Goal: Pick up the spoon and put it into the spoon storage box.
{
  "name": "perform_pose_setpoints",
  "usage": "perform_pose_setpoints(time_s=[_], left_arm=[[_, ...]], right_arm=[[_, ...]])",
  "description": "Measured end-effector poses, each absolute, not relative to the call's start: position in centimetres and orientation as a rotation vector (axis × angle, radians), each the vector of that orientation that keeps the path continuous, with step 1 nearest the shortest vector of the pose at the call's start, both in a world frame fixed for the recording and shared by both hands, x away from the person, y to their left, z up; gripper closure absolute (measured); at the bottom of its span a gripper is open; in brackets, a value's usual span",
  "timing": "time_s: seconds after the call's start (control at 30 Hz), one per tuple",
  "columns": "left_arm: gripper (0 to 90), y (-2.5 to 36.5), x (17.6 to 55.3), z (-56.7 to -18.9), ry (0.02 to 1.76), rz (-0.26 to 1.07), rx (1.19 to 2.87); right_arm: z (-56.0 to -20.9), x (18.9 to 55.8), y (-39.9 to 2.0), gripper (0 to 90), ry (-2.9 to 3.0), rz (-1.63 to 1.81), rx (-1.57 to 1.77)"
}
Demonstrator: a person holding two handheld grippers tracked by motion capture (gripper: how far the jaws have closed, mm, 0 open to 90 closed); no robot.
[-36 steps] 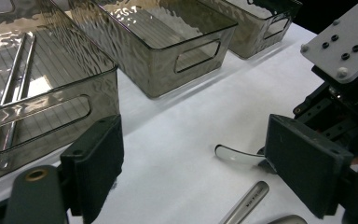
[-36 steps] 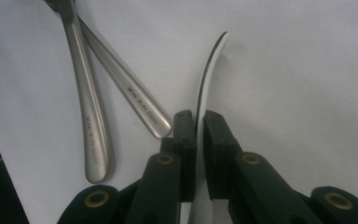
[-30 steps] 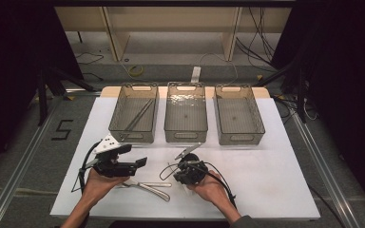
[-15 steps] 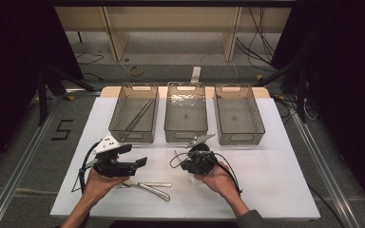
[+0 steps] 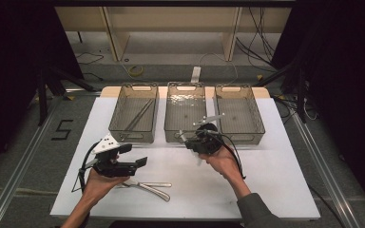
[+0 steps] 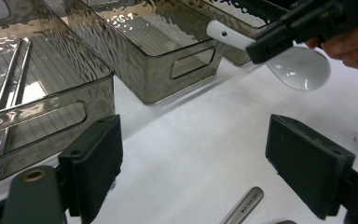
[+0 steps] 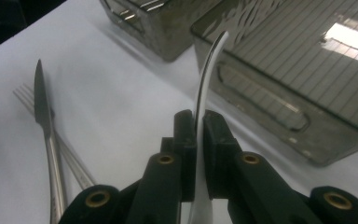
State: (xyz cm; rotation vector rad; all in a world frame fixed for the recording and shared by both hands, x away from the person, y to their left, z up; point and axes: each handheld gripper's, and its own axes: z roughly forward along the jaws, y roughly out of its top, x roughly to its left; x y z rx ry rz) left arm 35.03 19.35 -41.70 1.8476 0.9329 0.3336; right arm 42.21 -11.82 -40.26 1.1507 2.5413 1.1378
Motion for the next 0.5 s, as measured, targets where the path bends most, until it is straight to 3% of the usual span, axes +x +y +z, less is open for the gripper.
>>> perform_pose_setpoints(time_s=[0.5], left_arm=[[18.5,19.4,35.0,-41.7,0.930,0.331,1.851]], right_arm=[[-38.0,45.5,-11.7,85.6,2.456,1.177,1.185]])
